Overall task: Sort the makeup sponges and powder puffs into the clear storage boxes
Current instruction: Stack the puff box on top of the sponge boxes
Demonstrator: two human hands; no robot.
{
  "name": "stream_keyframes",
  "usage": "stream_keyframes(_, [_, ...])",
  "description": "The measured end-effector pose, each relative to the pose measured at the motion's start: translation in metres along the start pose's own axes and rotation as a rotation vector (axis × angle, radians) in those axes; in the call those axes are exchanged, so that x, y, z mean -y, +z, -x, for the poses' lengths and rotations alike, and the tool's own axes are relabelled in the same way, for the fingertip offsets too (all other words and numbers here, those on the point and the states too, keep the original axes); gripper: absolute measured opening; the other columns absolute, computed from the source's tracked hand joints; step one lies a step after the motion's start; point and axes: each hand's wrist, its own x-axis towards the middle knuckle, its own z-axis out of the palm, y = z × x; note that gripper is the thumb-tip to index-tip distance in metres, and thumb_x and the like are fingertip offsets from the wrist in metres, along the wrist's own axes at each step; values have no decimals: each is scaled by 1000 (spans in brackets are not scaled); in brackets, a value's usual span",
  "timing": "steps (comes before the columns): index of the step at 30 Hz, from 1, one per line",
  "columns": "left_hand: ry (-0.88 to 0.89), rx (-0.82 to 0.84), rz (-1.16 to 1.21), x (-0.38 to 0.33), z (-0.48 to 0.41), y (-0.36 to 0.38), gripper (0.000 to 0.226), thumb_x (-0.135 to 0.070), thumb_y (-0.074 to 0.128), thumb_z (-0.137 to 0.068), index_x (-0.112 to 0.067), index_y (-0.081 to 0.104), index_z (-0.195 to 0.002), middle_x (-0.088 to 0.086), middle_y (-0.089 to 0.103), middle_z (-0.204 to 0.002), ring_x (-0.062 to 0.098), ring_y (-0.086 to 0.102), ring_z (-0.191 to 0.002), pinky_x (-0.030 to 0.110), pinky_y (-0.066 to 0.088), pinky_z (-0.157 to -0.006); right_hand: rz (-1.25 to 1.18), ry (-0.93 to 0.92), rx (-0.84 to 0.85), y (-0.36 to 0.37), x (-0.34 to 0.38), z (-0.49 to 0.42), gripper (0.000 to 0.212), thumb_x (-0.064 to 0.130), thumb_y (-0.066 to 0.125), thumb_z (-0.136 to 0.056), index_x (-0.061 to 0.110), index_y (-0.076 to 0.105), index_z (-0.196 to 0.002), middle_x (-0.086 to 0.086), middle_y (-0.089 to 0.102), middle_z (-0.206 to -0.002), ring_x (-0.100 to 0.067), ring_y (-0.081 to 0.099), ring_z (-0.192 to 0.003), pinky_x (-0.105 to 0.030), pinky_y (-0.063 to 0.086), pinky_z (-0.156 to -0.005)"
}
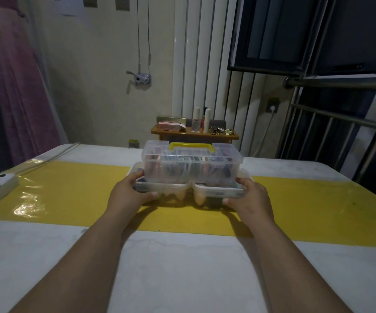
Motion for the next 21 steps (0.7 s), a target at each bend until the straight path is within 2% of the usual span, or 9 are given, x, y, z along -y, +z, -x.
stream_keyframes(2, [-2,-15,1,1,0,0,75,-13,88,-68,-26,57,-135,-3,65,-117,22,62,-107,42,52,-97,-8,3,-1,0,1,1,71,22,87,-73,29,56,-136,-6,51,-135,-25,56,-114,-27,44,-89])
stream_keyframes(7, [9,-16,-7,-6,6,6,73,-12,86,-72,-23,55,-137,-5,59,-114,17,55,-103,32,47,-90,-4,27,-8,-3,-1,-1,69,22,88,-71,29,58,-134,-6,52,-133,-25,58,-110,-29,47,-88])
stream_keyframes(14, [20,24,-50,-17,12,33,73,-17,87,-71,-26,56,-136,-7,62,-113,18,59,-103,34,51,-90,14,114,-12,-29,-14,-10,67,18,90,-68,28,61,-127,-8,55,-128,-26,60,-101,-36,53,-89])
stream_keyframes(21, [29,61,-63,-30,16,67,68,-19,86,-73,-30,57,-134,-5,64,-112,19,62,-102,38,56,-88,39,139,-16,-63,-33,-16,66,17,89,-69,25,60,-128,-8,56,-128,-28,60,-107,-35,50,-89])
